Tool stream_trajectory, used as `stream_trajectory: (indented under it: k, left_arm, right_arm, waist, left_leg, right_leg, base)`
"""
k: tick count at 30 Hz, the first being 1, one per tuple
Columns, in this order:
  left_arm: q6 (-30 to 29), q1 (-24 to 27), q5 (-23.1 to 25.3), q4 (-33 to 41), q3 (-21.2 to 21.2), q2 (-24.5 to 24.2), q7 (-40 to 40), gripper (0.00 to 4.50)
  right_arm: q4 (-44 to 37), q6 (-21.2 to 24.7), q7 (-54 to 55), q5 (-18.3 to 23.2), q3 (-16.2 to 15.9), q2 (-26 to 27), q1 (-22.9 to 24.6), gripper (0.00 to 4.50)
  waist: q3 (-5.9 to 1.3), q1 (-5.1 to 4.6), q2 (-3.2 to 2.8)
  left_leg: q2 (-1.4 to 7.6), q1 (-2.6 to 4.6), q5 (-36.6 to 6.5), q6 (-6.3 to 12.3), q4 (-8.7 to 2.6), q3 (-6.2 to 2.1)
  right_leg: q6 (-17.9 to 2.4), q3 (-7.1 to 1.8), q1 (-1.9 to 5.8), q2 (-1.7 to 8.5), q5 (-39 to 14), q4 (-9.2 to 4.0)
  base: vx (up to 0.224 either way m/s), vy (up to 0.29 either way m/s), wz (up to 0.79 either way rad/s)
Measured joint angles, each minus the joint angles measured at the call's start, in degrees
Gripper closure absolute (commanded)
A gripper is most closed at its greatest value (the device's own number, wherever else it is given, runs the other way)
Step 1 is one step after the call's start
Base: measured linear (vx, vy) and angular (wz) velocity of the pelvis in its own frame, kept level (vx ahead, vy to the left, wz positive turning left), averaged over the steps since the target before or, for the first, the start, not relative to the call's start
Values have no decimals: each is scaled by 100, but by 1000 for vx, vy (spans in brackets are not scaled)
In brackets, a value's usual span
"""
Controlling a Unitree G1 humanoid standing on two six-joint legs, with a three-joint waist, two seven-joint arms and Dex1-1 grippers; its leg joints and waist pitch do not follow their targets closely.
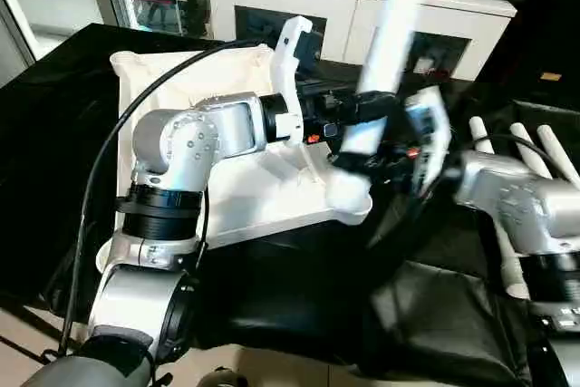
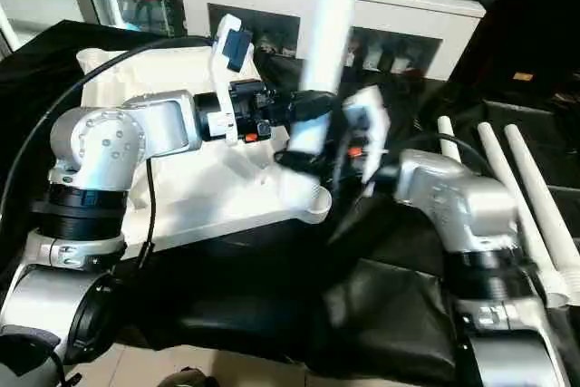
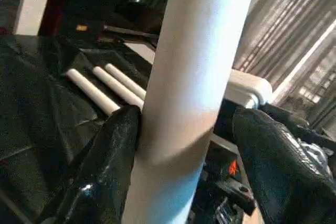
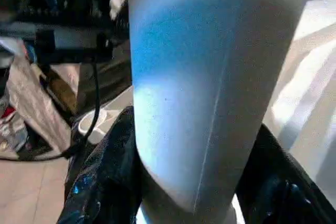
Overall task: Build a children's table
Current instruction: Insert table leg to table base
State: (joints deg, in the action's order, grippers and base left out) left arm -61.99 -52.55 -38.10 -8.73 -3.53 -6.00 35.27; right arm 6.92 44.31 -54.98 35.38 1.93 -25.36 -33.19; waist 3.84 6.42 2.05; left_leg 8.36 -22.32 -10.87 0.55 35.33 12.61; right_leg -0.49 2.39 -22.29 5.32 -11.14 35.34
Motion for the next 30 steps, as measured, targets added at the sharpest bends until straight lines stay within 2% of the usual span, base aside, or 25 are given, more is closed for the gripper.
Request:
stream_trajectory:
  k: [3, 6, 10, 12, 14, 16, 19, 20, 22, 25, 30]
  left_arm:
    - [133, 2, 7, -4, -18, 36, -63, 71]
    - [520, 30, 78, -53, -135, 0, -147, 54]
    - [1393, 364, 341, -116, -498, -277, -179, 37]
    - [1884, 681, 576, -93, -495, -419, -152, 37]
    - [2554, 1162, 1123, 33, -30, -738, 1, 37]
    - [3036, 1622, 1614, 170, 654, -1041, 281, 37]
    - [3653, 2111, 2225, 250, 1589, -1234, 592, 37]
    - [3770, 2180, 2336, 250, 1772, -1242, 654, 37]
    - [4064, 2310, 2535, 246, 2037, -1320, 855, 37]
    - [4472, 2340, 2845, -19, 2155, -1354, 951, 65]
    - [4716, 2293, 3088, -620, 2356, -1387, 1033, 90]
  right_arm:
    - [-127, -1, 162, 52, 162, 1, 95, 263]
    - [-240, -9, 300, 62, 417, -27, 313, 263]
    - [-362, -260, 617, -121, 724, -340, 897, 263]
    - [-394, -405, 837, -306, 778, -396, 1142, 263]
    - [-440, -631, 1243, -640, 807, -314, 1360, 263]
    - [-503, -860, 1608, -917, 832, -155, 1543, 263]
    - [-708, -1097, 1956, -1099, 750, 217, 1633, 263]
    - [-753, -1143, 2008, -1114, 699, 268, 1637, 263]
    - [-913, -1254, 2153, -1119, 650, 397, 1697, 263]
    - [-1058, -1274, 2319, -1109, 629, 573, 1774, 263]
    - [-1162, -1320, 2427, -1128, 535, 767, 1793, 263]
  waist:
    - [-1, 5, -6]
    - [-1, 6, -7]
    - [-5, -3, -16]
    - [-6, -16, -24]
    - [-8, -56, -27]
    - [-5, -85, -31]
    - [2, -127, -43]
    - [3, -131, -44]
    - [2, -150, -46]
    - [0, -164, -49]
    - [-3, -178, -53]
  left_leg:
    - [0, 0, 0, 0, 0, -1]
    - [0, 0, 0, 0, 0, -1]
    - [0, 3, -2, 0, -1, -2]
    - [0, 3, -2, 0, -3, -2]
    - [1, 3, -1, -1, -6, -4]
    - [0, 3, -1, -2, -7, -5]
    - [0, 3, 0, -4, -8, -4]
    - [0, 3, 1, -6, -8, -4]
    - [1, 6, 3, -9, -8, -4]
    - [0, 10, 5, -13, -16, -4]
    - [0, 12, 10, -22, -25, -3]
  right_leg:
    - [0, 1, 0, 0, 0, 0]
    - [0, 1, 2, 0, 0, -4]
    - [3, 1, 6, 0, 1, -11]
    - [5, 1, 5, -1, 2, -13]
    - [13, 1, 4, -1, 6, -16]
    - [20, -1, 4, -2, 6, -18]
    - [26, -4, 3, -1, 10, -19]
    - [28, -4, 2, -1, 12, -19]
    - [30, -4, 2, -2, 13, -18]
    - [37, -7, 1, -2, 16, -18]
    - [39, -7, -4, -2, 17, -18]
  base:
    - [0, 0, 0]
    - [0, 0, 0]
    - [0, 0, 0]
    - [0, 0, 0]
    - [0, 0, 0]
    - [0, 0, 0]
    - [0, 0, 0]
    - [0, 0, 0]
    - [0, 0, 0]
    - [0, 0, 0]
    - [0, 0, 0]
